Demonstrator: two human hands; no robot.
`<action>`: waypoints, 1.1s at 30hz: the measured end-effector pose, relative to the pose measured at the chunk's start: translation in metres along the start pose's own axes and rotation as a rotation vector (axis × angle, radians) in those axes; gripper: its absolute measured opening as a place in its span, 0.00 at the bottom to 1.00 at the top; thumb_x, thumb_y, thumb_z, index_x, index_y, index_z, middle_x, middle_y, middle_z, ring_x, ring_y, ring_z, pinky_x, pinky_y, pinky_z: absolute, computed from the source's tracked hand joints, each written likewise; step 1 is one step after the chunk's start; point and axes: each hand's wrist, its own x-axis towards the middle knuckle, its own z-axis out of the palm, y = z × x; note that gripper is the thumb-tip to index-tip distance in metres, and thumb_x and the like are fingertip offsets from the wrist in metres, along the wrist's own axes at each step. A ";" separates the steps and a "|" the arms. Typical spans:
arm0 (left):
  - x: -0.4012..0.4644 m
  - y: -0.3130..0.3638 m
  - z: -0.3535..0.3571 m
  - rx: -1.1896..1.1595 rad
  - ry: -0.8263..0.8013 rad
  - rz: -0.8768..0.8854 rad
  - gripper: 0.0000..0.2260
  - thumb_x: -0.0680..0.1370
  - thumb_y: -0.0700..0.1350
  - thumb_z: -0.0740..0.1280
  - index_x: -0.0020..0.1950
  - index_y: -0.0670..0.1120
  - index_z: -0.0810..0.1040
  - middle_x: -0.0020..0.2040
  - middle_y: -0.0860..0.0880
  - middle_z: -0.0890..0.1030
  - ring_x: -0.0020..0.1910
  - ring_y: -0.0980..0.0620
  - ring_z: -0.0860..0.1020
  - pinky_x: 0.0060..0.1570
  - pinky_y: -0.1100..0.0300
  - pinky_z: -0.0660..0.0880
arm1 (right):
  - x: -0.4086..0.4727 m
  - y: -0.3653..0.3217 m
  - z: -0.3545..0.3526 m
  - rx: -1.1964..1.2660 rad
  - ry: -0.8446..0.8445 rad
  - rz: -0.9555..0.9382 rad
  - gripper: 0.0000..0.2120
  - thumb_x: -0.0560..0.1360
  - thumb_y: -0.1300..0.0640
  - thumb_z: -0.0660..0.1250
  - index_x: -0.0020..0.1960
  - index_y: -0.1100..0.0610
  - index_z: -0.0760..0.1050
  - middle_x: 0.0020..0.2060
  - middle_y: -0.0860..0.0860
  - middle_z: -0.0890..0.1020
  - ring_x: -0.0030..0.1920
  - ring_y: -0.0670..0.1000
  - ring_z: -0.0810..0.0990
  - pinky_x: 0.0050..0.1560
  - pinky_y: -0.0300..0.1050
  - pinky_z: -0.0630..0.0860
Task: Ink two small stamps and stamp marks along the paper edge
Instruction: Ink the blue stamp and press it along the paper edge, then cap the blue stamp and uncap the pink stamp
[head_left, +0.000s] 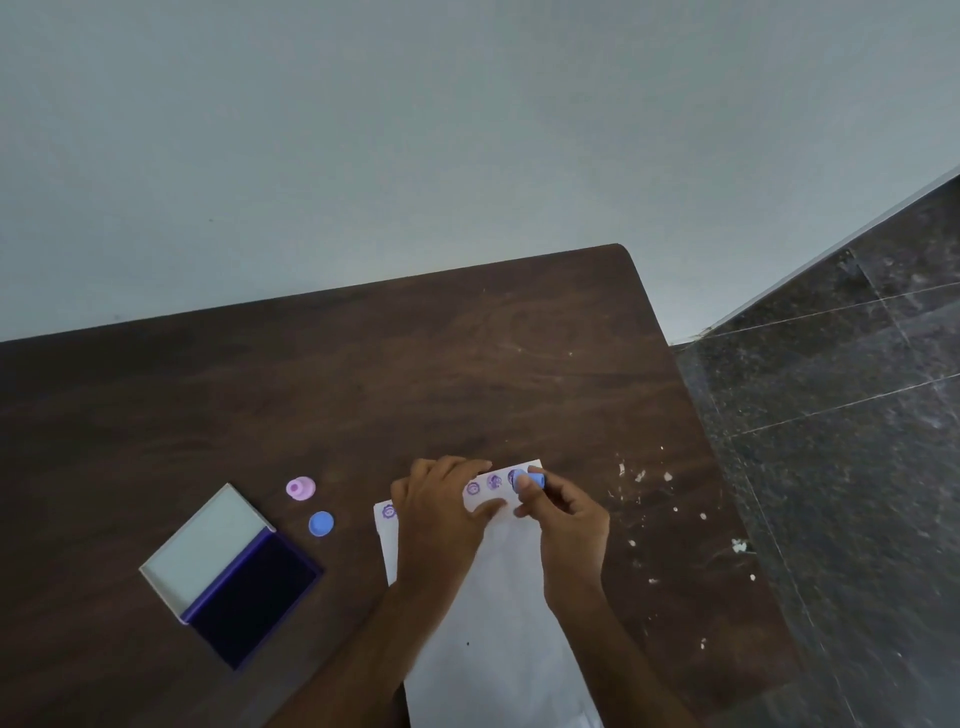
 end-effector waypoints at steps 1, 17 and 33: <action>-0.003 -0.001 -0.004 -0.002 0.011 0.001 0.20 0.67 0.61 0.70 0.52 0.49 0.81 0.51 0.49 0.83 0.49 0.49 0.78 0.54 0.49 0.73 | -0.002 -0.001 0.003 0.018 -0.026 0.011 0.12 0.65 0.50 0.77 0.47 0.53 0.83 0.41 0.47 0.87 0.38 0.48 0.85 0.37 0.40 0.82; -0.048 -0.053 -0.058 -0.029 0.122 -0.241 0.13 0.72 0.57 0.71 0.51 0.52 0.82 0.48 0.55 0.83 0.37 0.66 0.73 0.41 0.77 0.63 | -0.040 -0.029 0.043 0.338 -0.324 0.179 0.07 0.69 0.56 0.72 0.44 0.56 0.86 0.43 0.57 0.87 0.42 0.59 0.85 0.41 0.44 0.82; -0.080 -0.103 -0.084 -0.199 0.245 -0.537 0.12 0.75 0.48 0.69 0.58 0.48 0.78 0.56 0.49 0.80 0.52 0.56 0.76 0.55 0.63 0.72 | -0.084 -0.037 0.084 0.555 -0.536 0.588 0.11 0.68 0.58 0.74 0.47 0.63 0.84 0.48 0.62 0.85 0.46 0.58 0.85 0.47 0.48 0.83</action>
